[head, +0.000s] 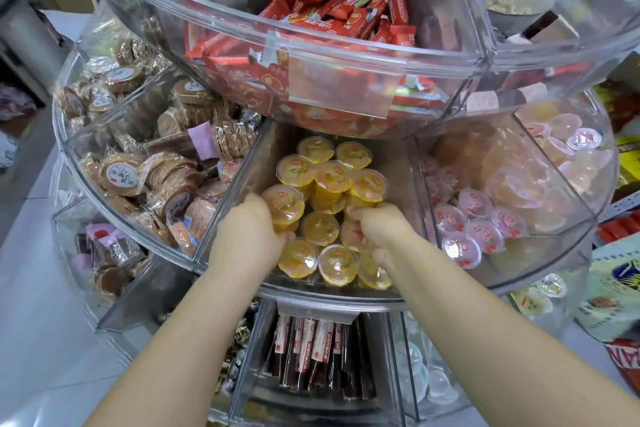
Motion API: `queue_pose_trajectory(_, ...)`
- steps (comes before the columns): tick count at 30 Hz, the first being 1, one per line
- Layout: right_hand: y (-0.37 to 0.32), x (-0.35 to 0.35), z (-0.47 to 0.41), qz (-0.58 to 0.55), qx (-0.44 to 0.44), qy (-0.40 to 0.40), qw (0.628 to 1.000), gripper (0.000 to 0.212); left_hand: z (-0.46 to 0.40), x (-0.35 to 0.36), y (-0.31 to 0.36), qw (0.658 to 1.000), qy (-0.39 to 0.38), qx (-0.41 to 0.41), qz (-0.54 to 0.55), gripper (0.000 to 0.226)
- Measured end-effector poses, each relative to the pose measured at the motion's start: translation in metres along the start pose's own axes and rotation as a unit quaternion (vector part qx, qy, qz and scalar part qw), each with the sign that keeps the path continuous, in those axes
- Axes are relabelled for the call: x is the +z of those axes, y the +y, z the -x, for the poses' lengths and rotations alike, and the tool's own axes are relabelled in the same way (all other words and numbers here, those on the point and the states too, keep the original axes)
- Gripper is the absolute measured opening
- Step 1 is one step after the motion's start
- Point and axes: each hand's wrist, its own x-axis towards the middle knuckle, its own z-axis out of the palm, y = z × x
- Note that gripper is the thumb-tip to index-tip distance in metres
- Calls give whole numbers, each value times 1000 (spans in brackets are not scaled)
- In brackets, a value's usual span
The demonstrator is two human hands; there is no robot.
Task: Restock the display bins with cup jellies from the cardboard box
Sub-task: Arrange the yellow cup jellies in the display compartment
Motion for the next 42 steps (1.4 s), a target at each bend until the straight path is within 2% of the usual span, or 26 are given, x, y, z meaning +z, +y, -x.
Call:
queue_pose_trajectory(2,2,-1,1,-14,-10,-6,1000,28,11,-7,-2,995,68,40,-60,49)
queue_pose_trajectory(5,1,2,2,-63,8,-8,998,24,16,-9,-5,981,129,130,-61,45)
queue_pose_trajectory(8,-2,11,0,-65,36,22,997,26,5,-3,-2,966,91,234,-55,47)
queue_pose_trajectory(10,-6,14,-3,-47,50,45,997,29,-4,-1,1,963,59,256,-60,44)
queue_pose_trajectory(13,-7,14,-8,33,36,51,998,35,-15,-2,-1,958,63,275,-48,44)
queue_pose_trajectory(15,-4,14,-9,70,8,46,996,30,-18,-2,-5,952,64,293,-53,45)
queue_pose_trajectory(18,-2,12,-10,52,-9,37,998,29,-18,-1,-7,951,71,295,-56,48)
queue_pose_trajectory(22,-9,11,-6,-4,44,19,999,33,-16,-1,-7,956,67,281,-46,50)
queue_pose_trajectory(27,2,14,17,-165,84,49,982,7,-13,-1,-7,958,76,275,-11,44)
queue_pose_trajectory(29,2,22,23,-240,106,8,965,10,-11,-1,-8,959,82,270,-9,43)
queue_pose_trajectory(32,-5,32,25,-346,132,-61,927,26,-6,-2,-11,961,83,263,-31,50)
queue_pose_trajectory(38,-5,15,17,-329,121,-22,936,23,-3,-1,-14,959,91,267,-32,52)
queue_pose_trajectory(42,0,7,19,-309,115,-3,944,14,-3,0,-15,963,91,253,-10,52)
